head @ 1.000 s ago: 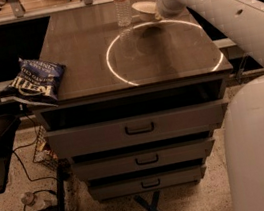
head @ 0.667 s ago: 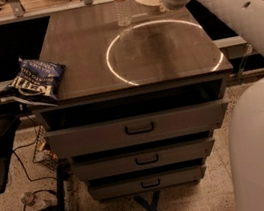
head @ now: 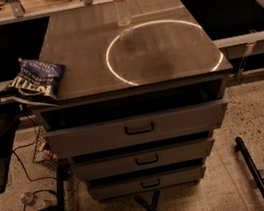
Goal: Move paper bowl near blue chip bag
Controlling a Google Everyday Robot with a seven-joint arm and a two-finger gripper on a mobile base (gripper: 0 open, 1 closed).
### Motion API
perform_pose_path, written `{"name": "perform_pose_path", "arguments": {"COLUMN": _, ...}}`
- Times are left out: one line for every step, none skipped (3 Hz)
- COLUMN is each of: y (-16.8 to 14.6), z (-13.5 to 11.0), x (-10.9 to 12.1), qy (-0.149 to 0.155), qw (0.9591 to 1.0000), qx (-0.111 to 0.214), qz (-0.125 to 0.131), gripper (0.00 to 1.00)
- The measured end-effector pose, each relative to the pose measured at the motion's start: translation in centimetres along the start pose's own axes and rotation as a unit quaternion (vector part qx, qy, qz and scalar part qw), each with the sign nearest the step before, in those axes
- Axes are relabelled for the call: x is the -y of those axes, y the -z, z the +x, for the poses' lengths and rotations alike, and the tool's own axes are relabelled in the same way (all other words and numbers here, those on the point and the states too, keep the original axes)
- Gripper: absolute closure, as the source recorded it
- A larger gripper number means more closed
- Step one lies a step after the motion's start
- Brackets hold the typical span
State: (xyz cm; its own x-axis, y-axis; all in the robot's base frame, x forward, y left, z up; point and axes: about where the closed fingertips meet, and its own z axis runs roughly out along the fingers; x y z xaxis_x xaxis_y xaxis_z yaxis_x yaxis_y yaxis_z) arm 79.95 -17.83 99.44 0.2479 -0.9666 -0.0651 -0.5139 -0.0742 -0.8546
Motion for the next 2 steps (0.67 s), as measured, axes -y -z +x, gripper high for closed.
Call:
{"name": "perform_pose_path", "arguments": {"y": 4.5, "z": -2.7, "x": 0.7, "qy": 0.017, "qw": 0.9967, "qx": 0.077, "qz": 0.022, "gripper": 1.0}}
{"name": "perform_pose_path", "arguments": {"y": 8.8, "z": -6.5, "x": 0.5, "qy": 0.041, "qw": 0.9841, "qx": 0.168, "qz": 0.041, "gripper": 1.0}}
